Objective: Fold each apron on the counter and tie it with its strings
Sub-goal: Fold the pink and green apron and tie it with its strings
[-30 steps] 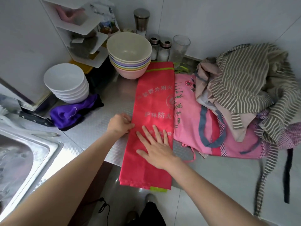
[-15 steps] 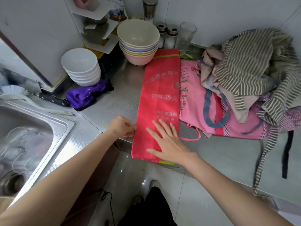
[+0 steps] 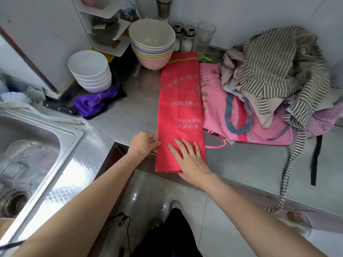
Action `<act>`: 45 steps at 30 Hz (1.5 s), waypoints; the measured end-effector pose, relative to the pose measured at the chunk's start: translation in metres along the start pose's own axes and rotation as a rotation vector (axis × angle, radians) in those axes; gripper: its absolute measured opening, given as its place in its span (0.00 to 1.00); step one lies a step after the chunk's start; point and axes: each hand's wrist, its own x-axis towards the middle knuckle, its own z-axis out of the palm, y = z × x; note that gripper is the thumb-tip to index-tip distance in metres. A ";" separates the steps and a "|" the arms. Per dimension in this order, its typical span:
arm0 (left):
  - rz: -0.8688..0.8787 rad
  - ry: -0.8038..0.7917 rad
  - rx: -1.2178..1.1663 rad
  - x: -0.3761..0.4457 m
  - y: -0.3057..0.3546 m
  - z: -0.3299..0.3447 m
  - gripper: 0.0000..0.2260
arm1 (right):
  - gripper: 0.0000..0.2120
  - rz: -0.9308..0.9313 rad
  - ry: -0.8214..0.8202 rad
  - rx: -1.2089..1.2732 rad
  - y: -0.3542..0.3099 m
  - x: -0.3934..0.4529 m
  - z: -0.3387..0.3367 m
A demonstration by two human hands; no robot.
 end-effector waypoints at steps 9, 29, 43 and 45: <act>0.126 -0.017 0.150 -0.001 0.006 0.012 0.05 | 0.45 -0.210 0.002 -0.018 0.005 -0.002 -0.003; 0.489 -0.095 0.505 -0.003 0.002 0.002 0.08 | 0.31 -0.044 0.082 0.061 0.032 -0.010 -0.015; 0.059 0.044 0.026 -0.002 -0.005 0.002 0.12 | 0.05 0.245 -0.396 0.598 0.071 0.035 -0.068; 0.015 0.079 -0.011 0.002 -0.006 -0.004 0.10 | 0.05 0.309 -0.371 0.690 0.084 0.035 -0.062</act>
